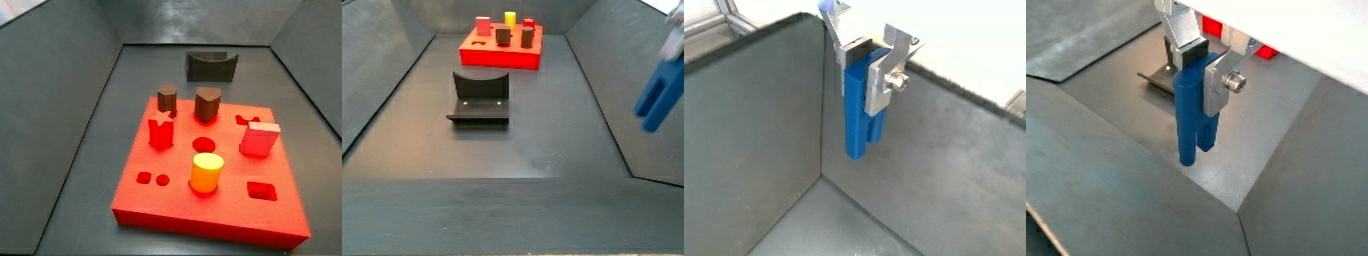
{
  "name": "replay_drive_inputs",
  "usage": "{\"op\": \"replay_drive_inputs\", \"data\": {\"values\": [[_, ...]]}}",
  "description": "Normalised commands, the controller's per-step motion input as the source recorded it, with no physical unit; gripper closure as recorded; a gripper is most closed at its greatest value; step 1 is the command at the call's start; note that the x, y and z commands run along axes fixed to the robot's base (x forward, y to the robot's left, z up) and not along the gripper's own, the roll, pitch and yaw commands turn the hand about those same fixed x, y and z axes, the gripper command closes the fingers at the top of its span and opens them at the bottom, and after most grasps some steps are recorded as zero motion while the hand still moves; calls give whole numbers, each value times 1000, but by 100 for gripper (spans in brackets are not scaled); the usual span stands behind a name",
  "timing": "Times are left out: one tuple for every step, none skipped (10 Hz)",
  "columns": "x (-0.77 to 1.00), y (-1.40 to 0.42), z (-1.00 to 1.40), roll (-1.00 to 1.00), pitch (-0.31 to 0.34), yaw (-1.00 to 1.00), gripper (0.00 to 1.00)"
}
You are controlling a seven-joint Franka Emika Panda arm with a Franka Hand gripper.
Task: Pick up the square-circle object. Move up. Move to above the board. Insert the square-circle object.
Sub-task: Move to above the board.
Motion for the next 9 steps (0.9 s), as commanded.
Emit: {"op": "replay_drive_inputs", "data": {"values": [[-77, 38, 624, 34, 82, 19, 100], [-34, 27, 408, 20, 89, 19, 100], [-18, 21, 245, 12, 96, 15, 100], [227, -1000, 121, -42, 538, 344, 100], [230, -1000, 107, -20, 511, 336, 100], [229, -1000, 114, 17, 368, 229, 100], [229, -1000, 113, -10, 235, 132, 100], [230, -1000, 114, -7, 141, 79, 100], [229, -1000, 118, -12, 67, 38, 100]]}}
